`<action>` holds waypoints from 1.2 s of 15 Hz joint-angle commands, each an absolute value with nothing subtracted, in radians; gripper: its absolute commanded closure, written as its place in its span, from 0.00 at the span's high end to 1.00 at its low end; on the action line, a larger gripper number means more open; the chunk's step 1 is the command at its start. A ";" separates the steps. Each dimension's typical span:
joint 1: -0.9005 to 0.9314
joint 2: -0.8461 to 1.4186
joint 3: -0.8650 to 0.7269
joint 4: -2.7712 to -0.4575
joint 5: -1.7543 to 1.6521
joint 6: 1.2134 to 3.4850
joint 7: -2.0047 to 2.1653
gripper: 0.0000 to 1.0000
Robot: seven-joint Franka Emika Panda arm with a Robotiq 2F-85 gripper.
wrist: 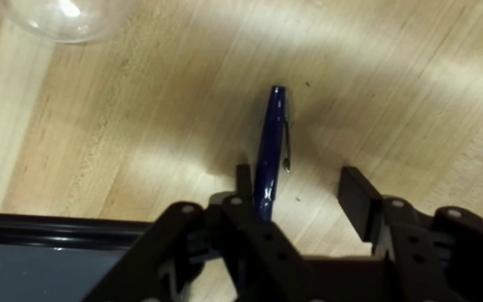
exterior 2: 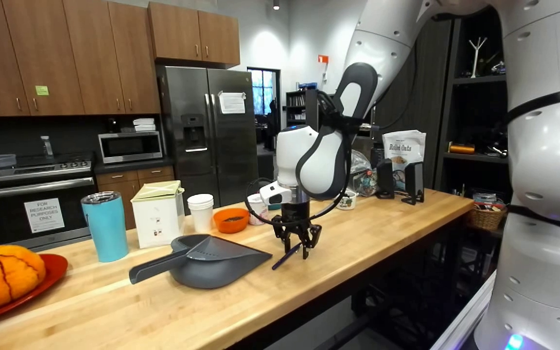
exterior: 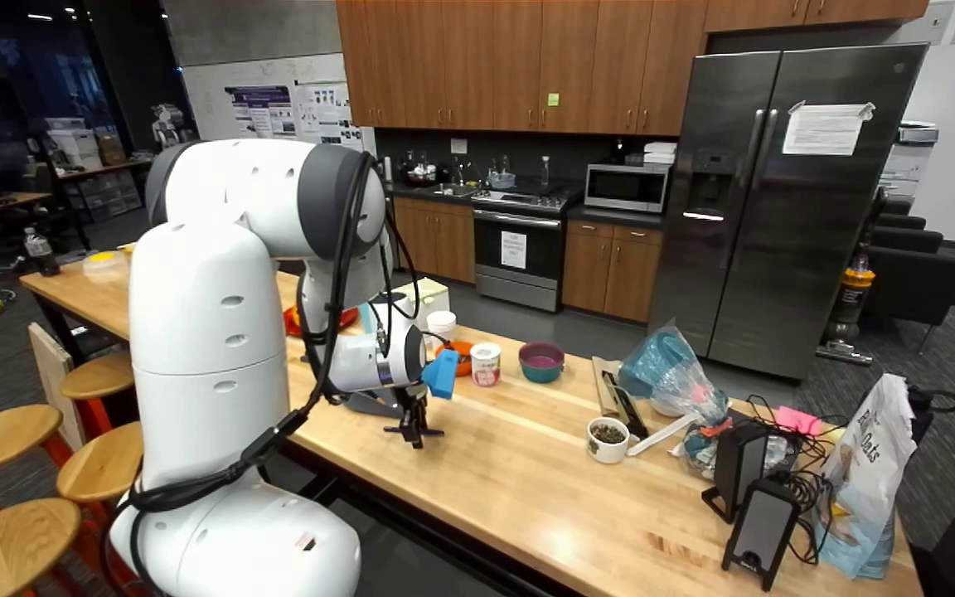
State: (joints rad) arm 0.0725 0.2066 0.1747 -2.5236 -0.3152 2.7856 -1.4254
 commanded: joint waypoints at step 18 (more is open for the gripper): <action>0.133 0.129 0.181 -2.460 -0.322 2.732 -1.370 0.04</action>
State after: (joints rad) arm 0.1228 0.1735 0.1787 -2.4667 -0.3209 2.7571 -1.4115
